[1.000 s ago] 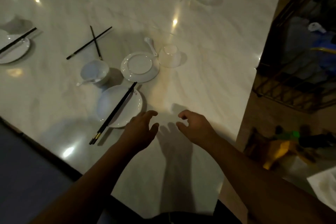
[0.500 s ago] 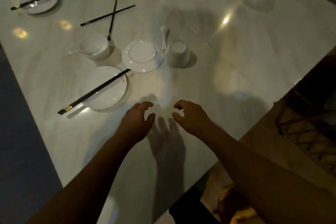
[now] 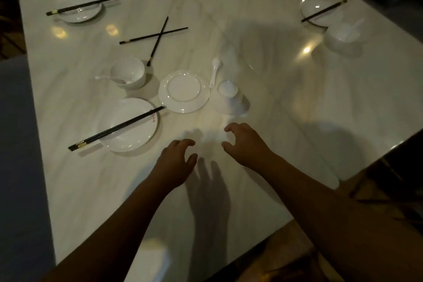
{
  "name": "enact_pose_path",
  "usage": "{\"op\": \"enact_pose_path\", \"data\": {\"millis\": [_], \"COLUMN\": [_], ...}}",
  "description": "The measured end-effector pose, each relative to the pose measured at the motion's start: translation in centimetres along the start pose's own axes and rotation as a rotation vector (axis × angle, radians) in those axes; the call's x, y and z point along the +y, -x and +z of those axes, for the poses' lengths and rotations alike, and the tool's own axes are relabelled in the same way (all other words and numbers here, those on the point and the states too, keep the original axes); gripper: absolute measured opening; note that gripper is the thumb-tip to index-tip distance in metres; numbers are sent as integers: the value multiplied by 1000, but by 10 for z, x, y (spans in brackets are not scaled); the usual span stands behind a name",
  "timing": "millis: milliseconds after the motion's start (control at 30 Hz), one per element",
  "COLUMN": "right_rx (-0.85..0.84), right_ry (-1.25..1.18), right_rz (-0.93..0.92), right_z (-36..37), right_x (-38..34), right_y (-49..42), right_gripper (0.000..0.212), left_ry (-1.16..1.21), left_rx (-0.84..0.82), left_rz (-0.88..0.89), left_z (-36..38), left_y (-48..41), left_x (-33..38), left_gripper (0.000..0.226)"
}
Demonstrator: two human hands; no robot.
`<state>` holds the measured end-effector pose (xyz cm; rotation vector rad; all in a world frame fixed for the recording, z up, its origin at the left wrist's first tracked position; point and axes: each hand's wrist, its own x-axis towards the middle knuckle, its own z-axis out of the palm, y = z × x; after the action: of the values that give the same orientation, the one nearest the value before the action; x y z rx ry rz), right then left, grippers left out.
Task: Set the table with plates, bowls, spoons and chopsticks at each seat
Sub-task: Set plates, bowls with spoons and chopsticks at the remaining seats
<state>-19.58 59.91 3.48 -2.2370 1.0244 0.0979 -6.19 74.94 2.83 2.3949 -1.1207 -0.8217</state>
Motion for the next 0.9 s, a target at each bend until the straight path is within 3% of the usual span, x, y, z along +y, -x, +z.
{"op": "enact_pose_path", "data": {"millis": [333, 567, 900], "right_rx": [55, -115, -340], "right_ry": [62, 209, 172], "right_rz": [34, -35, -263], "right_z": [-36, -45, -76], "right_x": [2, 12, 45], "right_y": [-119, -166, -197], "right_gripper": [65, 86, 85], "left_ry": [-53, -29, 118], "left_rx": [70, 49, 167], "left_rz": [12, -140, -387], "left_z": [-6, 15, 74], "left_y": [-122, -131, -120], "left_x": [23, 40, 83], "left_gripper": [49, 46, 30]}}
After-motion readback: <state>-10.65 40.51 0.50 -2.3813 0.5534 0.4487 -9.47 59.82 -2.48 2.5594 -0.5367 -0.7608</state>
